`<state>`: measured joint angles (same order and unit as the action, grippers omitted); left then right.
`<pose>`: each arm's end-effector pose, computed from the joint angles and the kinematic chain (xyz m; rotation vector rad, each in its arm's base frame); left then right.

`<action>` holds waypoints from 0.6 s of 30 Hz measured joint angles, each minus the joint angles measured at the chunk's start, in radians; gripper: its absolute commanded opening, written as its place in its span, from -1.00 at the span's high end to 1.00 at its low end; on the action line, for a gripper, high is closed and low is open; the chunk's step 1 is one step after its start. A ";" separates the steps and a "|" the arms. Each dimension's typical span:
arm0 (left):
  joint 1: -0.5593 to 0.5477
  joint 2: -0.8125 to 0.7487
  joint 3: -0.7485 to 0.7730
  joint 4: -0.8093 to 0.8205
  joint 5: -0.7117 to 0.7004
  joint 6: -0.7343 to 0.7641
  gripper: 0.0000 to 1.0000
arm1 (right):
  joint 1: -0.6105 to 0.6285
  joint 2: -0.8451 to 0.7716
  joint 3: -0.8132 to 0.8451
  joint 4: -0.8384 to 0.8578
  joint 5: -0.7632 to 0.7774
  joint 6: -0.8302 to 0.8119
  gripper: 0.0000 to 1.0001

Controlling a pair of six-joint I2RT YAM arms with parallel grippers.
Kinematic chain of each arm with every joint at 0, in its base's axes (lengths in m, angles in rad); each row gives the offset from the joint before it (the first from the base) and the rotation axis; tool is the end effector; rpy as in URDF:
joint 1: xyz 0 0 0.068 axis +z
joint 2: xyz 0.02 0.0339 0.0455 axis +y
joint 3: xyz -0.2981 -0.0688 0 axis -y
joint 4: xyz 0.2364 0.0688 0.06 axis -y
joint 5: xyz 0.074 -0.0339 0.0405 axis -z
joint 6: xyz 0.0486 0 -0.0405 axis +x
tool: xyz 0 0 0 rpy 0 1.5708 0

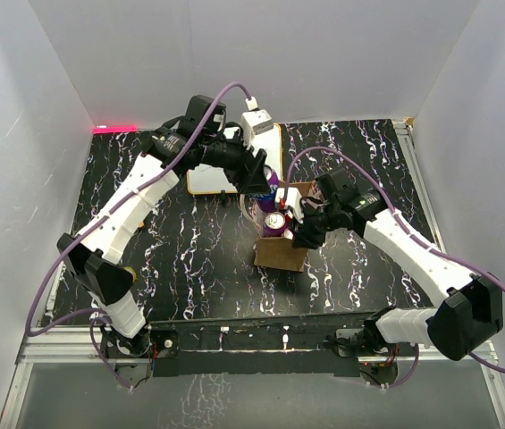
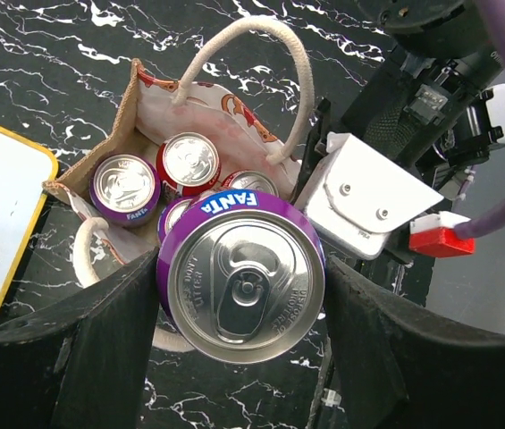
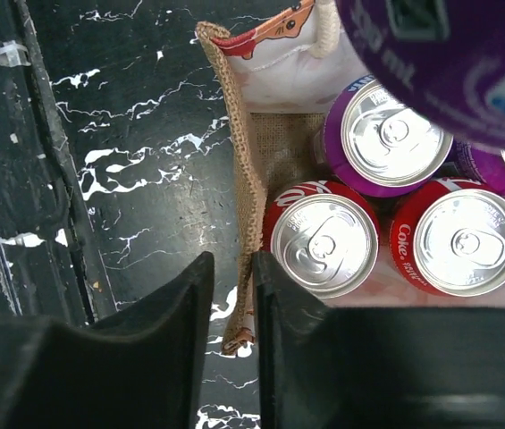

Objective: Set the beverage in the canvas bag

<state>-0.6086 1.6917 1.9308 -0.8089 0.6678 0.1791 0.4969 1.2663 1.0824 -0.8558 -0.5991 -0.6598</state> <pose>0.2830 -0.2339 0.4632 1.1822 1.7990 -0.9633 0.1907 0.1346 0.3152 -1.5306 1.9634 0.7087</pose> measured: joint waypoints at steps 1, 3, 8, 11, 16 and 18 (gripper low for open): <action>-0.002 0.002 -0.007 0.010 0.000 -0.002 1.00 | -0.002 0.000 0.000 -0.001 -0.007 -0.003 0.67; -0.007 0.005 -0.032 0.032 0.003 -0.006 1.00 | -0.005 0.000 0.000 -0.005 -0.024 -0.014 0.83; -0.023 0.019 -0.095 0.068 0.013 -0.023 1.00 | -0.008 0.000 -0.011 -0.007 -0.064 -0.039 0.84; -0.031 0.022 -0.145 0.083 0.014 -0.028 1.00 | -0.008 -0.003 -0.030 -0.006 -0.089 -0.044 0.84; -0.042 0.022 -0.204 0.092 0.022 -0.028 1.00 | -0.008 -0.019 -0.051 0.001 -0.106 -0.050 0.84; -0.048 0.022 -0.219 0.101 0.032 -0.029 1.00 | -0.009 -0.021 -0.053 0.004 -0.108 -0.051 0.85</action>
<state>-0.6563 1.7134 1.7123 -0.7082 0.6994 0.1505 0.4881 1.2449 1.0294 -0.8516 -0.7074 -0.7109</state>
